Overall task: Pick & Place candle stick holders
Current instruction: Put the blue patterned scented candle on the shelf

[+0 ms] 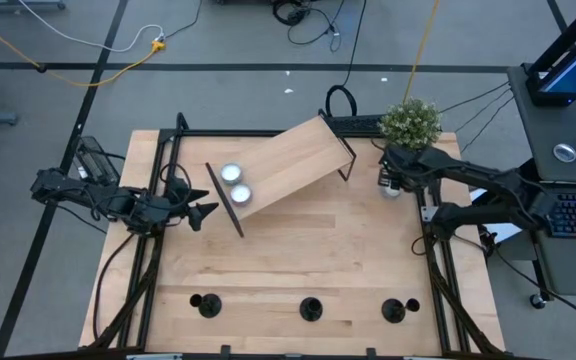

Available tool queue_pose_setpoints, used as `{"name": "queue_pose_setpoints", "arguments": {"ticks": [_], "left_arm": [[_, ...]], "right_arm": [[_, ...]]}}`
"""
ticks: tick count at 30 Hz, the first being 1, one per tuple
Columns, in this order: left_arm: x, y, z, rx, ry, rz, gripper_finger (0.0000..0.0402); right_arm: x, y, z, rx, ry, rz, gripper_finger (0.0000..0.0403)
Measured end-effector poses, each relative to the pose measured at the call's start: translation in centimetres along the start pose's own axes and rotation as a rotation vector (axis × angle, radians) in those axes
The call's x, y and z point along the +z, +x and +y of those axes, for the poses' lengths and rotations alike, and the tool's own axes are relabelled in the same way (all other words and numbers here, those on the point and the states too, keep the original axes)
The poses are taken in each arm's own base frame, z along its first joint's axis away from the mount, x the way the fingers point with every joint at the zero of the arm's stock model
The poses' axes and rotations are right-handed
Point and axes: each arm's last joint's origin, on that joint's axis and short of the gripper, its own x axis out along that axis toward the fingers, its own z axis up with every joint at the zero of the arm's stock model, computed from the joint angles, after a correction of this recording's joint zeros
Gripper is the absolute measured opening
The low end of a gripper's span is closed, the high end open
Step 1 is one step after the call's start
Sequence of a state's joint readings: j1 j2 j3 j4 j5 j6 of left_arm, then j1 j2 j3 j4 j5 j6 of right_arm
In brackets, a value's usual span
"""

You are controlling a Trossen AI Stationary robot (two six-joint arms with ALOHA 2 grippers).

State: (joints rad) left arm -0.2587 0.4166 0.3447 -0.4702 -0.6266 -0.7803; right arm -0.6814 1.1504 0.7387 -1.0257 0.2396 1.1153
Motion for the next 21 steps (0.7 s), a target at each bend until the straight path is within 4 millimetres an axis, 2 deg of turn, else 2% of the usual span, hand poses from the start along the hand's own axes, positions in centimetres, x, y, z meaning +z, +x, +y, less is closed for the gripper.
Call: {"name": "queue_pose_setpoints", "arguments": {"ticks": [8, 15, 21], "left_arm": [[0.0, 0.0, 0.0, 0.004, 0.006, 0.004, 0.0310], [0.0, 0.0, 0.1, 0.005, 0.017, 0.005, 0.0310], [0.0, 0.0, 0.1, 0.005, 0.014, 0.005, 0.0310]], "right_arm": [[0.7, 0.5, 0.4, 0.036, 0.011, -0.012, 0.0116], [-0.3, 2.7, -0.6, 0.008, 0.023, 0.050, 0.0089], [-0.6, 3.3, -0.7, 0.021, 0.036, 0.054, 0.0076]]}}
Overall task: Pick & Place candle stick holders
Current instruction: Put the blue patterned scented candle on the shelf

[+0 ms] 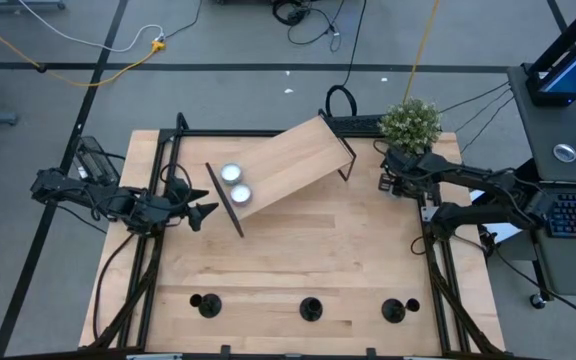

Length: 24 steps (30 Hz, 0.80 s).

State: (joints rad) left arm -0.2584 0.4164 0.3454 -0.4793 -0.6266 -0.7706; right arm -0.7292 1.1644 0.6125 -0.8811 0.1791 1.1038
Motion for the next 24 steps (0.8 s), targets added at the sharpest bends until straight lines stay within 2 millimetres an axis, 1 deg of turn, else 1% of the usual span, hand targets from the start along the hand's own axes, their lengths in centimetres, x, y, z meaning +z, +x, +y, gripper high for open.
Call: {"name": "queue_pose_setpoints", "arguments": {"ticks": [10, 15, 20, 22, 24], "left_arm": [[0.0, 0.0, 0.0, -0.001, -0.003, -0.001, 0.0310], [0.0, 0.0, 0.0, -0.002, -0.003, -0.001, 0.0310], [0.0, 0.0, -0.1, -0.019, -0.003, 0.015, 0.0310], [0.0, 0.0, -0.1, -0.020, -0.003, 0.015, 0.0310], [0.0, 0.0, -0.1, -0.020, 0.000, 0.015, 0.0310]], "right_arm": [[0.2, -0.5, 0.2, 0.072, -0.001, -0.037, 0.0047], [0.2, -0.6, 0.3, 0.082, -0.007, -0.041, 0.0035], [0.0, 0.1, 0.0, 0.084, -0.007, -0.042, 0.0029], [-0.2, 0.6, -0.1, 0.085, -0.008, -0.016, 0.0025], [-0.3, 0.6, -0.1, 0.093, -0.009, -0.018, 0.0018]]}}
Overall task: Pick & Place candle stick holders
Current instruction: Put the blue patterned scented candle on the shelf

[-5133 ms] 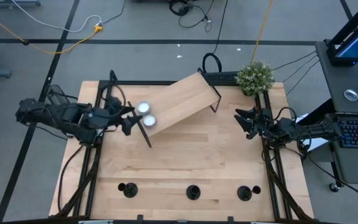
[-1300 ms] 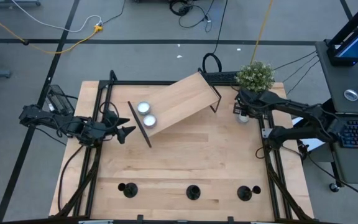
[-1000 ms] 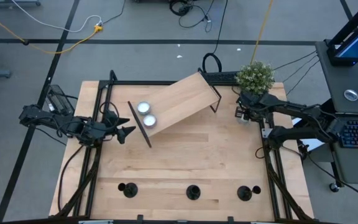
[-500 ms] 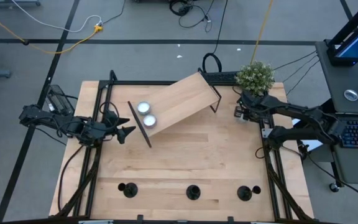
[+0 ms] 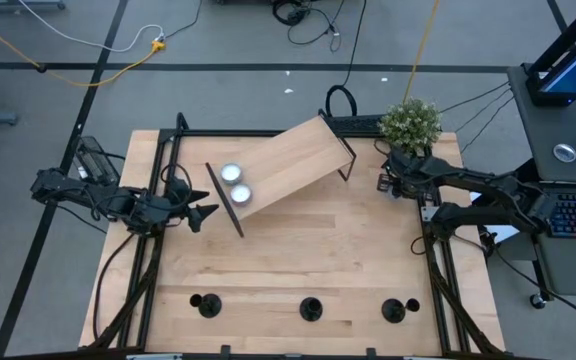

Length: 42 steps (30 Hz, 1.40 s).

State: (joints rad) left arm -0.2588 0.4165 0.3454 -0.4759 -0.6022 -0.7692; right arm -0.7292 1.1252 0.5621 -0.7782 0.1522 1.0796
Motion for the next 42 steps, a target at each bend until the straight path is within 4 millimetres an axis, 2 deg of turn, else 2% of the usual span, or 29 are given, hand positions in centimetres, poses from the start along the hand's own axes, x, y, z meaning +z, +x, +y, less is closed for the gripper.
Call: {"name": "queue_pose_setpoints", "arguments": {"ticks": [5, 27, 33, 42], "left_arm": [[0.0, 0.0, 0.0, -0.003, 0.000, 0.002, 0.0310], [0.0, 0.0, 0.0, -0.008, 0.001, 0.006, 0.0310], [0.0, 0.0, 0.0, -0.008, 0.001, 0.006, 0.0310], [0.0, 0.0, 0.0, -0.008, 0.002, 0.006, 0.0310]], "right_arm": [[0.0, -0.2, 0.0, 0.018, 0.001, -0.012, 0.0003], [0.4, -0.8, 0.5, 0.119, -0.029, -0.068, 0.0001], [0.7, -1.0, 1.1, 0.196, -0.049, -0.086, 0.0028], [0.7, -1.0, 1.2, 0.197, -0.068, -0.090, 0.0085]]}}
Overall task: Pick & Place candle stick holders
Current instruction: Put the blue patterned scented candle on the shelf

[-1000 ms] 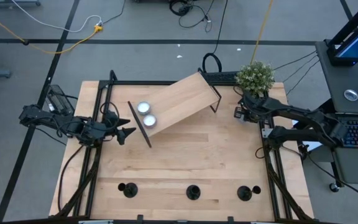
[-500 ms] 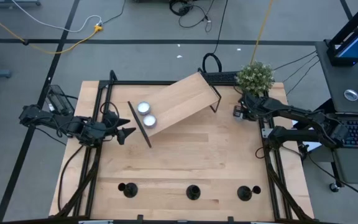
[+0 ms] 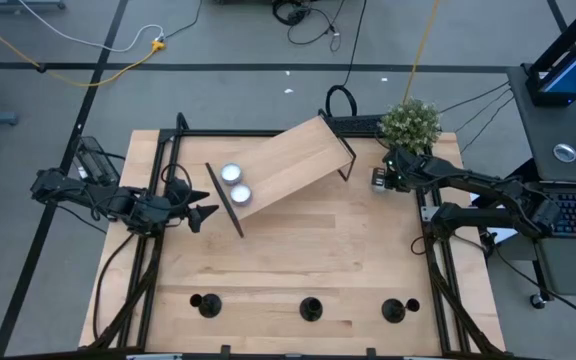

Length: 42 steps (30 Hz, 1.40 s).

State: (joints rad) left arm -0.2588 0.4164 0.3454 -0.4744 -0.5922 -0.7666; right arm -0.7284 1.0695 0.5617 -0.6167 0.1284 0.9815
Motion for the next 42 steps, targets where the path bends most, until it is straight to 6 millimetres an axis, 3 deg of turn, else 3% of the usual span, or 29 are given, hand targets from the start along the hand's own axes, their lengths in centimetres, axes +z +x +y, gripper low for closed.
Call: {"name": "queue_pose_setpoints", "arguments": {"ticks": [6, 14, 28, 42], "left_arm": [[0.0, 0.0, 0.0, 0.001, 0.006, 0.000, 0.0310], [0.0, 0.0, 0.0, 0.001, 0.006, 0.000, 0.0310], [0.0, 0.0, 0.0, -0.003, 0.014, 0.005, 0.0310], [0.3, 0.0, -0.3, -0.033, -0.032, -0.022, 0.0310]], "right_arm": [[0.1, 0.1, 0.0, -0.005, -0.004, -0.001, 0.0097], [0.2, 0.4, 0.2, -0.007, -0.022, -0.003, 0.0079], [-0.5, 1.5, -0.3, 0.043, -0.012, 0.004, 0.0009], [-0.3, 0.0, -0.3, 0.128, -0.019, -0.055, 0.0001]]}}
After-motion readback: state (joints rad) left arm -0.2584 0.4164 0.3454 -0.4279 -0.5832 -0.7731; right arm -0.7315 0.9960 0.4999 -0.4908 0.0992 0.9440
